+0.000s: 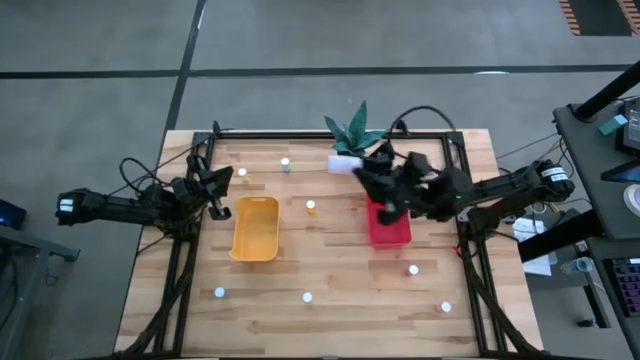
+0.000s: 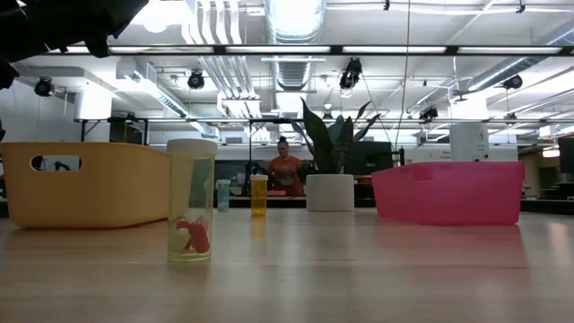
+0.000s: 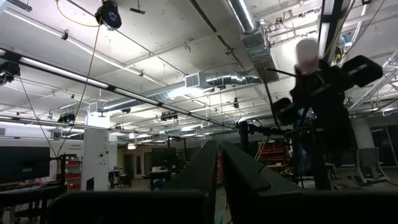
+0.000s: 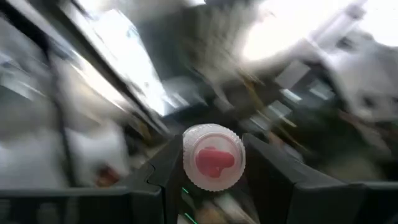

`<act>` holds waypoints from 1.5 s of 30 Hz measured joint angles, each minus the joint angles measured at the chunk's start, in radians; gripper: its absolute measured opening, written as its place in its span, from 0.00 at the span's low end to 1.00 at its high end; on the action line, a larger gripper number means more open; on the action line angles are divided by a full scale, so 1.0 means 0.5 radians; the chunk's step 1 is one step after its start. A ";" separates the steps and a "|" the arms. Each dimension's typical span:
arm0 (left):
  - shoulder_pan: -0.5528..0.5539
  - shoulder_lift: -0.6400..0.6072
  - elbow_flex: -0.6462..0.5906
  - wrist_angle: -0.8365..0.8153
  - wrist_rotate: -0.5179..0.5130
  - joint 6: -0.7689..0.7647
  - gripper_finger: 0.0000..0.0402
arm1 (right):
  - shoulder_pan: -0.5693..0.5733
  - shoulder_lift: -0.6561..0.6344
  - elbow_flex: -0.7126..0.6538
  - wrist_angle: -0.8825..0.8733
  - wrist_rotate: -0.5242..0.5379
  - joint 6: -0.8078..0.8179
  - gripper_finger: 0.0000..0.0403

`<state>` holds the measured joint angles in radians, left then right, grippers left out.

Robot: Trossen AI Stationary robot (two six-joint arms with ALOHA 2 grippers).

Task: Pick and place medicine bottles into bin by pill shape (circle, oval)
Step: Put the transparent capsule bottle into the red bin

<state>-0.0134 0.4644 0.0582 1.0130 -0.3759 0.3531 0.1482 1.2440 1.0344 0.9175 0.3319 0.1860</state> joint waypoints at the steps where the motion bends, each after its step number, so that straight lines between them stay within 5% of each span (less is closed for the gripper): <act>1: 0.001 0.000 0.000 0.000 0.000 0.000 0.02 | -0.008 -0.022 0.041 -0.226 0.081 0.002 0.34; 5: 0.001 0.000 0.000 0.000 0.000 0.000 0.02 | -0.069 -0.055 0.306 -1.318 0.302 0.143 0.34; 11: 0.001 0.000 0.000 0.000 0.000 -0.001 0.02 | -0.216 0.058 0.823 -3.084 0.338 0.664 0.34; 17: 0.001 0.000 0.000 0.000 0.000 -0.002 0.02 | -0.259 0.138 0.970 -3.972 0.276 1.037 0.34; 30: 0.000 0.000 0.000 -0.001 0.000 -0.002 0.02 | -0.259 0.131 0.805 -4.249 -0.029 1.292 0.34; 45: 0.000 0.000 0.000 -0.002 0.000 -0.002 0.02 | -0.312 0.106 0.225 -3.852 -0.053 1.192 0.34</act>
<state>-0.0135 0.4644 0.0582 1.0123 -0.3759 0.3523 -0.0076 1.2971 1.1471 -1.0084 0.3054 0.7819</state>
